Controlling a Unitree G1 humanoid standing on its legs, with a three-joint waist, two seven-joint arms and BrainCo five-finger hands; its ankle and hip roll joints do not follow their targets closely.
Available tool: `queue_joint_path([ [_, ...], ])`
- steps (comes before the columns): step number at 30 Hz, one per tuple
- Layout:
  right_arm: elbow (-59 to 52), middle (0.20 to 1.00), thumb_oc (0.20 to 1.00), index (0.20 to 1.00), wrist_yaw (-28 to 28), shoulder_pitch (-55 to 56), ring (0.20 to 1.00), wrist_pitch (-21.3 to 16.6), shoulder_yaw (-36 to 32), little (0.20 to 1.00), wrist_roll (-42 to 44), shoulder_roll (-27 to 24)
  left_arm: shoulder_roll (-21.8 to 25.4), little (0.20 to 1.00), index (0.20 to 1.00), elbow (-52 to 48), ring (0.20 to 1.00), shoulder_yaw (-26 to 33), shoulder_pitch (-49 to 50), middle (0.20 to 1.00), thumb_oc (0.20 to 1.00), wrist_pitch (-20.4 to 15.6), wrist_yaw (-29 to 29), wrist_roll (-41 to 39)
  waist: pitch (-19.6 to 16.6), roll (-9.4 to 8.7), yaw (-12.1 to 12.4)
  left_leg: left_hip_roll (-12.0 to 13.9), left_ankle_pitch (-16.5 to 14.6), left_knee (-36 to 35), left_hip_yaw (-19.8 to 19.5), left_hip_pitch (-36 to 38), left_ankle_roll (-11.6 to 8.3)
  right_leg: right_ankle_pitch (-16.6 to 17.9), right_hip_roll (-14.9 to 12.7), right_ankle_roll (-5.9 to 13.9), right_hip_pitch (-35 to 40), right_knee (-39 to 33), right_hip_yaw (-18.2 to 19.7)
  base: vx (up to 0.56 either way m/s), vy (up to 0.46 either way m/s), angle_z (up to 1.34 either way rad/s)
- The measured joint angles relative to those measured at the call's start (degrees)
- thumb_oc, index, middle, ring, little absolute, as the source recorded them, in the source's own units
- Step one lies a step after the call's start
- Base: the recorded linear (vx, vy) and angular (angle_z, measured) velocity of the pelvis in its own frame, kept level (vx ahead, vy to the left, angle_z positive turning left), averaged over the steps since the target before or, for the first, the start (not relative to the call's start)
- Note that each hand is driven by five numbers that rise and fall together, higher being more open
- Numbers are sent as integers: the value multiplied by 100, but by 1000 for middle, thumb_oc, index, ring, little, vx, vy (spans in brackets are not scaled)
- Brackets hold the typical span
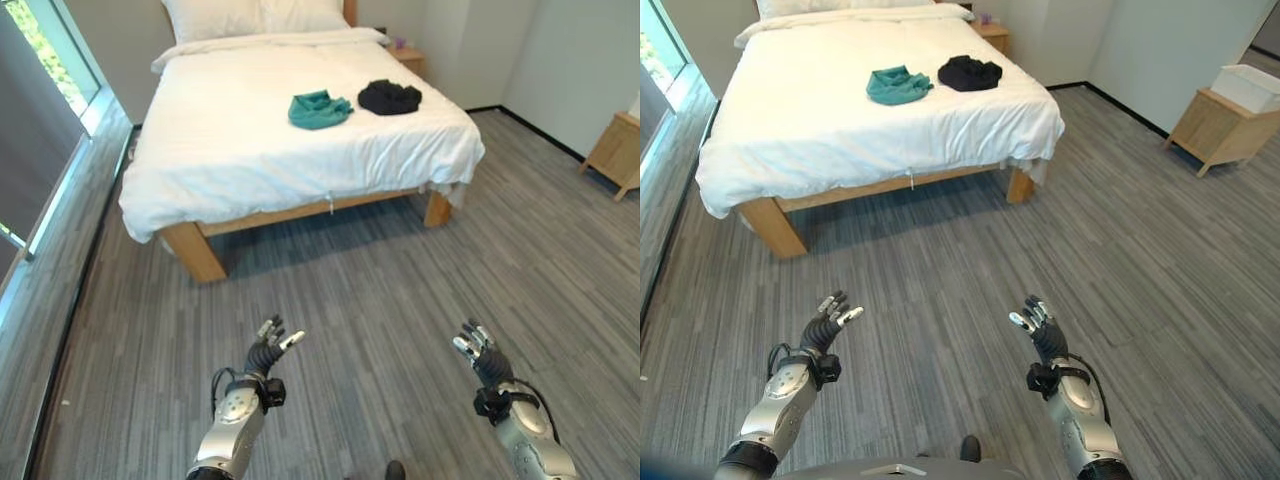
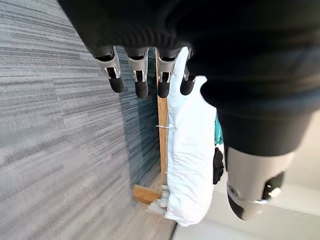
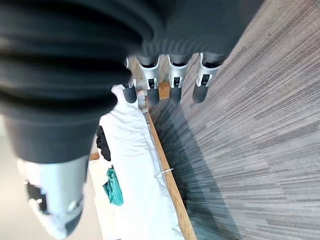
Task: Pick up bed clothes into laundry basket.
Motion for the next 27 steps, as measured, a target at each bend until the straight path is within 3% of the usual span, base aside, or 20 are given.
queue_joint_path([
  [1,2,1000,1000,1000,-48,-216,1000,-6,14,1000,0,-7,2,1000,1000,71,1000,22,-156,1000,1000,-1,96,0,79,-7,-1,-15,19,-1,37,-26,31,70,-7,22,-46,21,41,-95,117,-28],
  [2,58,1000,1000,1000,-124,-536,1000,-47,112,1000,-3,-44,4,1000,1000,332,1000,13,-440,1000,1000,-10,193,119,213,50,6,33,43,18,147,-131,64,-57,19,184,-457,623,154,-81,146,-33],
  [3,110,1000,1000,1000,-142,-709,1000,-57,147,1000,-4,-50,5,1000,1000,551,1000,4,-701,1000,1000,-14,242,216,388,90,-20,65,69,58,194,-232,105,-276,23,503,-981,1555,202,-30,100,-17],
  [5,120,1000,1000,1000,-149,-732,1000,-59,269,1000,-2,-27,71,1000,1000,664,1000,10,-811,1000,1000,-18,302,214,647,21,-97,86,64,171,219,-241,172,-463,-53,856,-1784,3222,212,153,31,7],
  [6,117,1000,1000,1000,-147,-704,1000,-48,339,1000,-3,-21,101,1000,1000,683,1000,5,-780,1000,1000,-7,336,214,718,-20,-132,54,32,218,199,-238,202,-627,-145,866,-2149,3912,159,373,-39,0],
  [7,61,1000,1000,1000,-152,-604,1000,-52,295,1000,-3,41,63,1000,1000,756,1000,9,-769,1000,1000,-11,358,218,762,-24,-153,34,-125,248,141,-253,193,-787,-284,803,-2311,3969,88,453,-96,5],
  [8,-161,1000,1000,1000,-141,-426,1000,-76,296,1000,2,158,60,1000,1000,942,1000,17,-806,1000,1000,0,413,218,861,-57,-275,-47,-127,289,76,-316,179,-867,-520,740,-2464,3065,80,391,-121,8],
  [10,-103,1000,1000,1000,-171,-215,1000,-44,311,1000,9,164,50,1000,1000,1056,1000,14,-820,1000,1000,1,416,215,896,-116,-388,-178,-166,219,15,-225,160,-721,-657,754,-2369,1531,517,463,-158,14],
  [12,-76,1000,1000,1000,-225,-133,1000,-45,311,1000,11,157,3,1000,1000,1176,1000,30,-926,1000,1000,-24,444,218,932,-174,-481,-251,-344,338,-139,-235,119,-389,-742,843,-2310,529,765,499,-186,38],
  [14,-74,1000,1000,1000,-269,-157,1000,-42,296,1000,11,173,-92,1000,1000,1399,1000,20,-1249,1000,1000,-13,455,220,1004,-234,-550,-247,-583,603,-383,-390,95,-233,-904,915,-2438,23,555,576,-258,80],
  [16,-76,1000,1000,1000,-271,-178,1000,-17,222,1000,11,145,-230,1000,1000,1294,1000,-149,-1127,1000,1000,-12,456,222,941,-146,-646,128,-813,419,-745,-30,-134,-165,-843,814,-2333,878,-254,462,-279,82],
  [17,-43,1000,1000,1000,-269,-212,1000,-39,215,1000,12,159,-158,1000,1000,1263,1000,-325,-1025,1000,1000,-14,450,227,871,-194,-676,314,-789,276,-908,317,-230,-234,-665,791,-1878,933,-213,518,-331,64],
  [18,50,1000,1000,1000,-269,-377,1000,-40,199,1000,12,137,-151,1000,1000,1301,1000,-357,-1018,1000,1000,1,453,282,858,-211,-667,517,-864,361,-978,520,-340,94,-455,576,-1679,955,-168,565,-374,52],
  [20,95,1000,1000,1000,-271,-639,1000,-42,174,1000,13,139,-136,1000,1000,1280,1000,-355,-1014,1000,1000,-2,451,392,782,-305,-658,651,-887,1404,-1047,257,-385,-104,-274,200,-1435,1185,-275,618,-527,31],
  [21,75,1000,1000,1000,-224,-821,1000,-68,85,1000,22,87,-160,1000,1000,1093,1000,-263,-928,1000,1000,4,440,337,741,-364,-628,666,-375,4633,-903,-1203,-506,-472,-85,-393,-1130,1374,-400,590,-658,21],
  [22,53,1000,1000,1000,-214,-779,1000,-116,79,1000,84,-67,-115,1000,1000,598,1000,-353,-833,1000,1000,5,435,318,745,-375,-474,632,834,6506,-989,-2251,-527,-699,47,-703,-967,1347,-483,631,-685,-4],
  [23,223,1000,1000,1000,-220,-670,1000,-103,-23,1000,119,45,-11,1000,1000,564,1000,-453,-765,1000,1000,-131,391,321,754,-691,-173,533,688,7220,-551,-3128,-578,-734,59,-763,-495,1285,-386,485,-417,-11],
  [24,227,1000,1000,1000,-265,-527,1000,-89,-80,1000,115,53,-79,1000,1000,664,1000,-565,-825,1000,1000,-82,412,318,755,-846,-103,448,514,7104,-109,-3510,-544,-934,29,-795,-141,1058,-271,692,-355,-25],
  [25,465,1000,1000,1000,-355,-710,1000,-65,-99,1000,119,107,-118,1000,1000,751,1000,-503,-794,1000,1000,-71,427,314,800,-793,-17,442,454,6201,302,-3871,-443,-967,92,-701,300,944,-305,816,-190,-18],
  [27,262,1000,1000,1000,-386,-711,1000,-86,-97,1000,124,111,-102,1000,1000,604,1000,-470,-760,1000,1000,-72,442,316,792,-701,88,326,426,4266,835,-3920,-489,-1146,216,-393,797,463,-298,765,-70,-32],
])
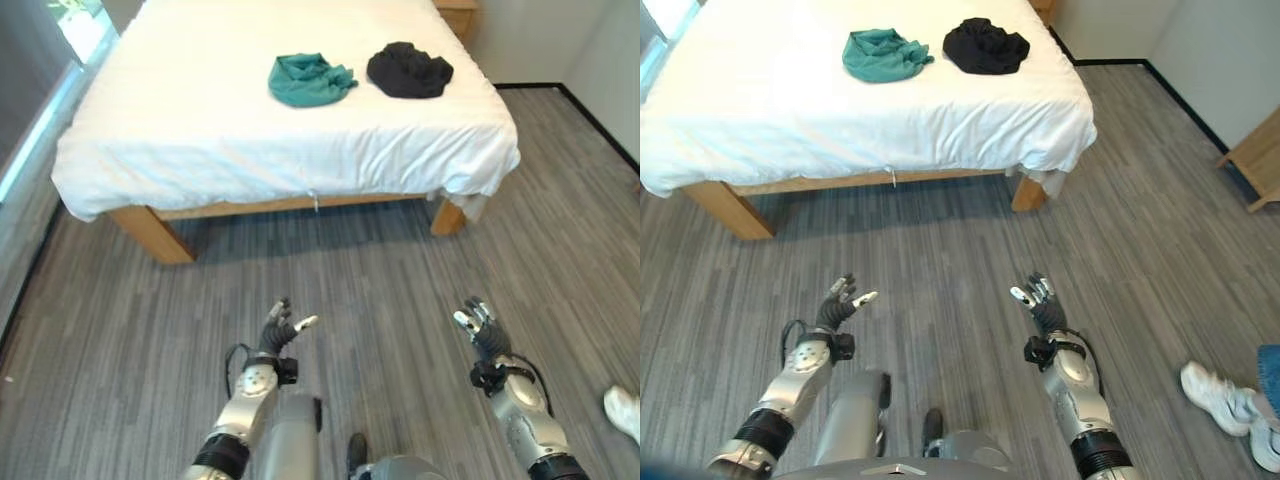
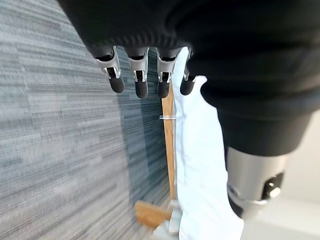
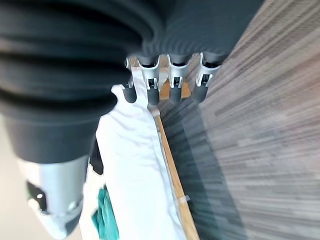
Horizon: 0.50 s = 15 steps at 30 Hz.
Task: Pick up bed clothes into laundry basket.
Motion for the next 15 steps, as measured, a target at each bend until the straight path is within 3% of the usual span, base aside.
queue_joint_path([
  [1,-101,1000,1000,1000,0,-4,1000,-44,61,1000,-2,-159,-6,1000,1000,-325,1000,38,112,1000,1000,-16,-24,2,-39,194,42,-33,-15,-1157,21,25,-15,-166,147,258,217,-237,55,506,6,-34],
  [2,-39,1000,1000,1000,-18,-24,1000,-5,216,1000,-10,-229,22,1000,1000,-474,1000,91,212,1000,1000,-49,-58,2,-29,311,199,-264,-16,-2067,-107,152,-22,-268,242,382,536,-390,100,908,-3,-35],
  [3,27,1000,1000,1000,-1,-19,1000,13,335,1000,-20,-346,46,1000,1000,-473,1000,149,319,1000,1000,-42,-115,4,-26,301,240,-507,-20,-2593,-190,393,0,-316,287,457,762,-364,256,441,-6,-47],
  [4,204,1000,1000,1000,53,-56,1000,19,397,1000,-21,-349,-36,1000,1000,-492,1000,318,513,1000,1000,-40,-109,3,-67,424,340,-672,-100,-3261,-411,720,86,-316,413,459,817,-82,453,568,-20,-32],
  [5,197,1000,1000,1000,40,38,1000,61,404,1000,-21,-320,-13,1000,1000,-552,1000,359,688,1000,1000,-18,-129,3,-145,524,387,-779,-175,-3256,11,941,209,-237,538,523,1109,-70,508,338,-8,-38],
  [6,154,1000,1000,1000,70,195,1000,78,440,1000,-27,-304,1,1000,1000,-630,1000,467,933,1000,1000,-5,-203,4,-323,488,495,-900,-267,-3201,397,1243,552,-243,692,524,1318,31,735,529,-5,-32],
  [7,27,1000,1000,1000,134,371,1000,79,473,1000,-53,-304,7,1000,1000,-832,1000,598,1242,1000,1000,-8,-246,5,-615,599,562,-874,-597,-3276,535,1659,951,-254,942,531,1488,158,880,546,11,-40],
  [8,117,1000,1000,1000,187,327,1000,74,495,1000,-122,-180,60,1000,1000,-979,1000,725,1432,1000,1000,-18,-258,5,-778,545,549,-895,-208,-3496,420,1930,1542,-417,1034,635,1624,356,900,507,34,-34],
  [9,202,1000,1000,1000,219,288,1000,102,545,1000,-141,-11,170,1000,1000,-943,1000,819,1446,1000,1000,6,-256,3,-843,123,558,-1060,-165,-3421,459,2040,1534,-705,788,691,1533,799,877,386,33,-38],
  [10,195,1000,1000,1000,243,256,1000,99,589,1000,-163,71,206,1000,1000,-884,1000,768,1423,1000,1000,37,-266,16,-871,-49,587,-1128,-140,-3422,490,2186,1517,-621,708,842,1272,1661,821,332,51,-37],
  [11,164,1000,1000,1000,263,244,1000,101,679,1000,-240,101,215,1000,1000,-827,1000,675,1359,1000,1000,105,-291,18,-890,-103,585,-1130,-141,-3463,494,2394,1516,-329,628,1129,787,2767,507,279,42,-36],
  [12,141,1000,1000,1000,318,213,1000,98,607,1000,-270,176,207,1000,1000,-718,1000,291,990,1000,1000,136,-305,32,-814,-14,476,-1092,-256,-3540,245,2726,1486,582,435,1584,-496,5063,136,421,41,1],
  [13,148,1000,1000,1000,315,-5,1000,123,480,1000,-270,129,46,1000,1000,-607,1000,-148,451,1000,1000,127,-391,71,-619,444,299,-798,-381,-3477,8,3015,1401,-62,40,1292,-1607,5857,151,586,-72,49],
  [14,-73,1000,1000,1000,301,-25,1000,117,525,1000,-298,73,-122,1000,1000,-526,1000,-164,34,1000,1000,115,-373,74,-433,723,24,-653,-460,-3535,-421,3222,1268,-428,-226,1023,-2275,5745,172,633,-166,138],
  [15,-148,1000,1000,1000,286,78,1000,176,488,1000,-300,9,-201,1000,1000,-512,1000,-204,-363,1000,1000,124,-417,73,-323,888,-172,-545,-527,-3724,-934,3580,1064,-561,-702,935,-2745,4660,197,754,-328,159],
])
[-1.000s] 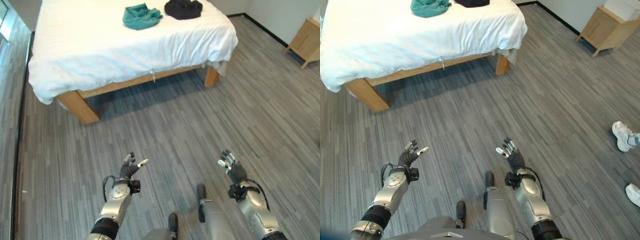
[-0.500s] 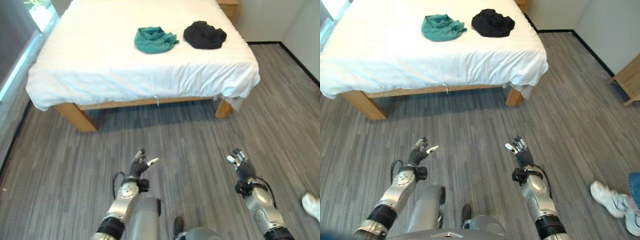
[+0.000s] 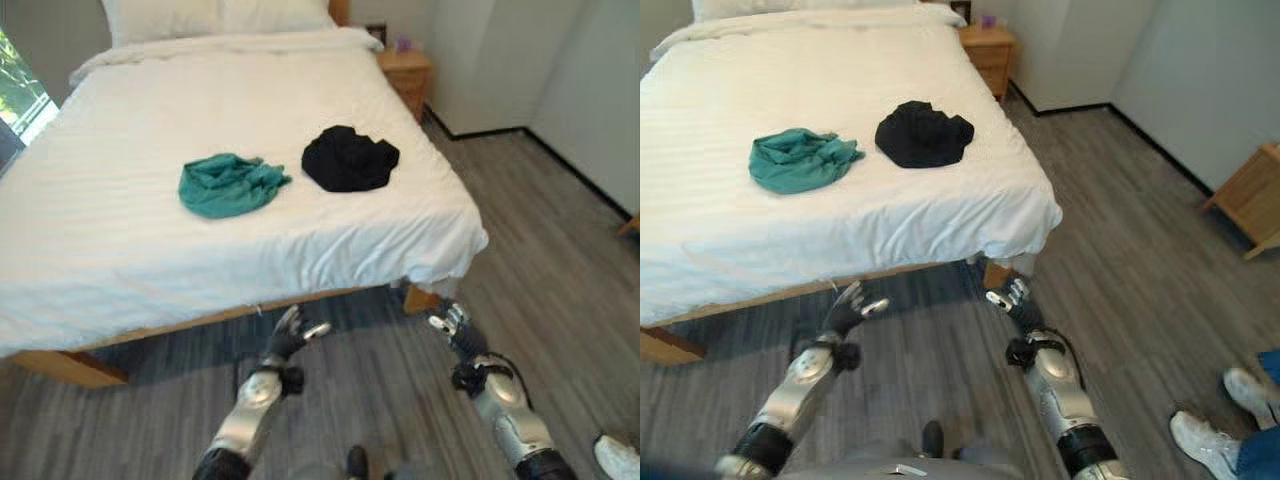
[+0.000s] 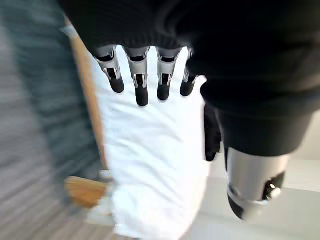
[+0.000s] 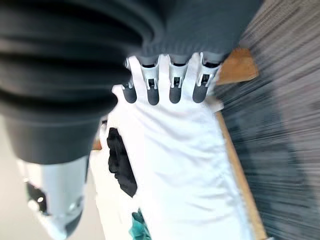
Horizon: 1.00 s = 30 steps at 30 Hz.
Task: Pick up bed clothes into laundry basket.
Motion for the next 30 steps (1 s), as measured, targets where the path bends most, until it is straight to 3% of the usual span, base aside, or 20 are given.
queue_joint_path([
  [1,3,1000,1000,1000,-6,61,1000,5,3,1000,0,-16,3,1000,1000,-60,1000,71,-58,1000,1000,-35,8,0,12,-23,-17,4,-46,-32,-169,176,-36,66,-271,-12,32,-1050,10,601,-290,145],
  [2,9,1000,1000,1000,-2,65,1000,21,41,1000,0,-32,34,1000,1000,-62,1000,171,-132,1000,1000,-99,8,-1,56,-93,29,-4,-103,-102,-242,410,-126,320,-453,57,-42,-1590,204,465,-210,101],
  [3,-45,1000,1000,1000,13,139,1000,28,18,1000,1,-114,58,1000,1000,-23,1000,248,-154,1000,1000,-115,-11,1,72,-92,-29,67,-323,-68,-693,557,-296,510,-271,251,123,-2730,1051,409,-237,150],
  [4,-279,1000,1000,1000,-6,380,1000,19,-49,1000,2,-213,126,1000,1000,29,1000,195,-196,1000,1000,-114,-23,1,32,-68,-140,145,-519,75,-1094,543,-342,654,-122,481,528,-3956,2013,298,-182,166],
  [6,-448,1000,1000,1000,115,467,1000,68,-301,1000,33,-277,318,1000,1000,-69,1000,243,-48,1000,1000,-165,-97,58,89,-431,-160,215,-654,39,-1551,879,-599,1076,46,507,837,-4466,2584,266,-286,172],
  [7,-563,1000,1000,1000,111,603,1000,14,-466,1000,55,-342,362,1000,1000,109,1000,155,-54,1000,1000,-127,-74,60,36,-530,-224,231,-858,292,-1813,825,-746,1768,182,520,1129,-4557,3040,194,-349,169],
  [8,-622,1000,1000,1000,175,551,1000,79,-662,1000,75,-576,359,1000,1000,74,1000,161,115,1000,1000,-99,-149,107,36,-483,-181,392,-824,435,-1876,833,-860,1907,286,251,1186,-4432,2581,170,-318,137],
  [10,-1151,1000,1000,1000,397,450,1000,123,-772,1000,191,-1184,415,1000,1000,-239,1000,176,563,1000,1000,-70,-350,230,33,-549,-76,648,-583,604,-1893,719,-1226,1876,420,-14,1333,-4419,2167,182,-268,83],
  [12,-1439,1000,1000,1000,635,120,1000,121,-1092,1000,188,-2404,374,1000,1000,-219,1000,173,771,1000,1000,-58,-537,225,41,-568,-43,785,-456,601,-1890,727,-1295,1891,436,-269,1650,-4697,1790,79,-134,94],
  [13,-1545,1000,1000,1000,648,84,1000,122,-1414,1000,188,-2959,359,1000,1000,-200,1000,102,771,1000,1000,-46,-599,224,87,-652,-116,814,-406,651,-1695,611,-1325,1882,356,-357,1741,-4800,1525,20,-94,142],
  [14,-1719,1000,1000,1000,648,192,1000,120,-1900,1000,188,-3654,336,1000,1000,-208,1000,24,750,1000,1000,-44,-686,223,95,-665,-257,810,-407,691,-1272,377,-1323,1881,195,-389,1831,-4916,1176,11,-71,163],
  [15,-1768,1000,1000,1000,666,226,1000,107,-2369,1000,185,-4250,352,1000,1000,-219,1000,-70,785,1000,1000,-49,-795,209,134,-787,-285,799,-423,590,-488,213,-1299,1873,83,-381,1836,-4964,951,25,-56,148],
  [17,-1591,1000,1000,1000,699,94,1000,94,-2810,1000,153,-5199,378,1000,1000,-256,1000,-305,932,1000,1000,-26,-962,194,117,-779,-285,779,-406,237,368,141,-1280,1880,39,-403,1921,-5108,738,25,-35,74],
  [19,-744,1000,1000,1000,736,-654,1000,48,-2414,1000,-250,-5884,511,1000,1000,-554,1000,-729,1215,1000,1000,1,-1120,158,78,-709,-224,641,-321,-283,40,195,-1195,1795,200,-316,1924,-5112,666,-4,-17,25],
  [21,846,1000,1000,1000,603,-2037,1000,110,-1430,1000,-737,-6170,547,1000,1000,-621,1000,-1347,1148,1000,1000,39,-1347,140,19,-579,-213,619,-246,-438,-265,69,-1098,1770,432,-354,1855,-5132,557,-61,-16,19],
  [23,2050,1000,1000,1000,514,-3614,1000,98,-358,1000,-998,-5659,674,1000,1000,-658,1000,-1443,1169,1000,1000,85,-1418,-61,20,-693,-221,621,-94,-360,-344,-128,-1080,1787,432,-345,1757,-5109,428,-126,-23,-20],
  [24,3009,1000,1000,1000,441,-4810,1000,112,867,1000,-1142,-5595,751,1000,1000,-691,1000,-1505,1099,1000,1000,74,-1438,-73,-16,-645,-193,596,-5,-252,-362,-284,-1083,1848,411,-272,1620,-5109,411,-151,-17,-39],
  [26,4326,1000,1000,1000,304,-6163,1000,166,1936,1000,-1388,-5501,758,1000,1000,-686,1000,-1375,958,1000,1000,34,-1421,-90,-20,-585,-111,534,18,-214,-380,-650,-1063,1887,327,-215,1300,-5107,366,-151,-18,9],
  [30,5572,1000,1000,1000,105,-7145,1000,156,2243,1000,-1664,-5040,1006,1000,1000,-563,1000,-1103,884,1000,1000,-12,-1293,-288,79,-456,194,491,385,-216,-488,-1170,-1050,2077,298,-312,801,-5110,298,-141,-15,30],
])
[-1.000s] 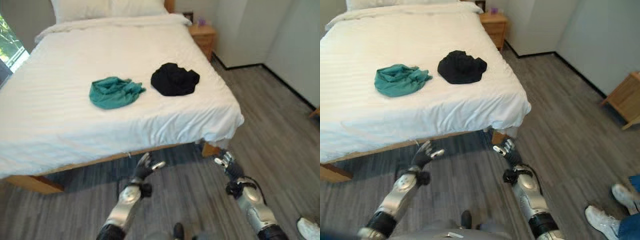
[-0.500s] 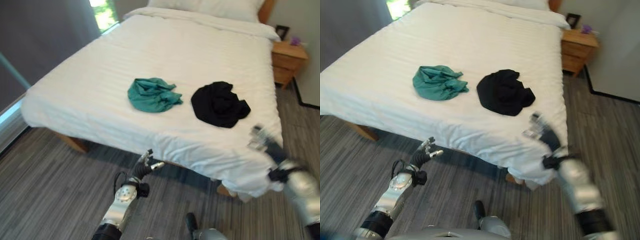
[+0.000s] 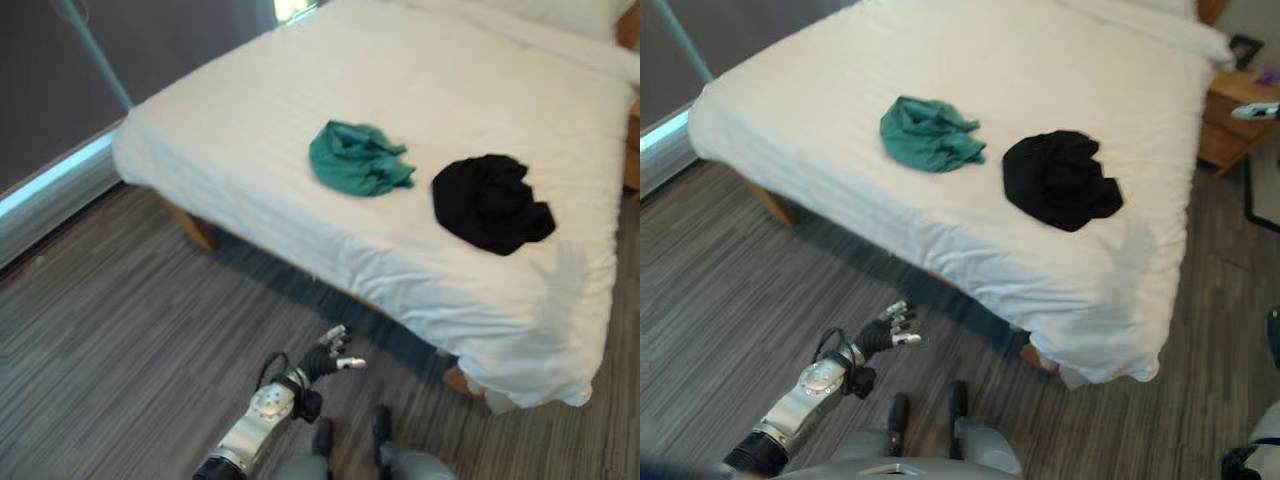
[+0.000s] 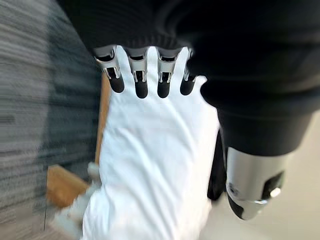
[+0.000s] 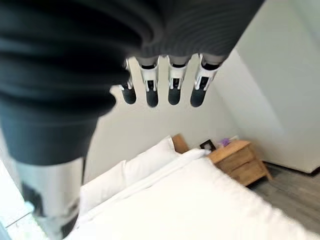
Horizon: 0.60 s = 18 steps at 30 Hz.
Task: Pick up bed clothes into laundry basket.
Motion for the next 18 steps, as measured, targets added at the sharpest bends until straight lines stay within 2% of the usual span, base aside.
queue_joint_path([
  [4,322,1000,1000,1000,0,-69,1000,33,-6,1000,-262,231,90,1000,1000,6,1000,325,45,1000,1000,-13,222,-3,298,346,283,-9,297,-83,-64,-382,-24,102,-8,-7,-363,2,-59,-47,-36,25],
  [6,329,1000,1000,1000,-5,-70,1000,42,-37,1000,-324,345,90,1000,1000,-27,1000,417,73,1000,1000,-36,307,-10,435,453,363,-10,368,-112,-61,-431,-33,134,-7,21,-424,1,-66,-39,-27,1],
  [10,591,1000,1000,1000,-233,-389,1000,100,-270,1000,-303,401,110,1000,1000,-283,1000,134,-461,1000,1000,-136,396,-6,964,502,347,-31,465,-149,-20,-844,10,192,-12,-7,-869,4,-7,-57,-30,-6],
  [15,656,1000,1000,1000,-301,-591,1000,121,-290,1000,-302,462,112,1000,1000,-604,1000,99,-759,1000,1000,-197,500,-6,1214,635,366,-25,519,-194,6,-1163,24,258,-7,-28,-1233,4,65,-87,-11,-8],
  [16,580,1000,1000,1000,-391,-642,1000,80,-302,1000,-300,524,69,1000,1000,-729,1000,55,-784,1000,1000,-290,594,-7,1262,637,378,-30,538,-161,126,-1544,23,311,-7,42,-1651,3,166,-47,-57,-26],
  [17,559,1000,1000,1000,-457,-667,1000,30,-310,1000,-305,594,-125,1000,1000,-701,1000,138,-852,1000,1000,-282,594,-300,1378,649,382,-40,569,-159,171,-1753,14,351,-5,45,-1871,6,238,-6,-67,-29],
  [18,528,1000,1000,1000,-733,-648,1000,-195,-518,1000,-303,571,-409,1000,1000,-634,1000,315,-902,1000,1000,-281,614,-614,1561,679,379,-50,592,-162,185,-1798,10,410,-13,-8,-1928,6,258,33,-19,-16],
])
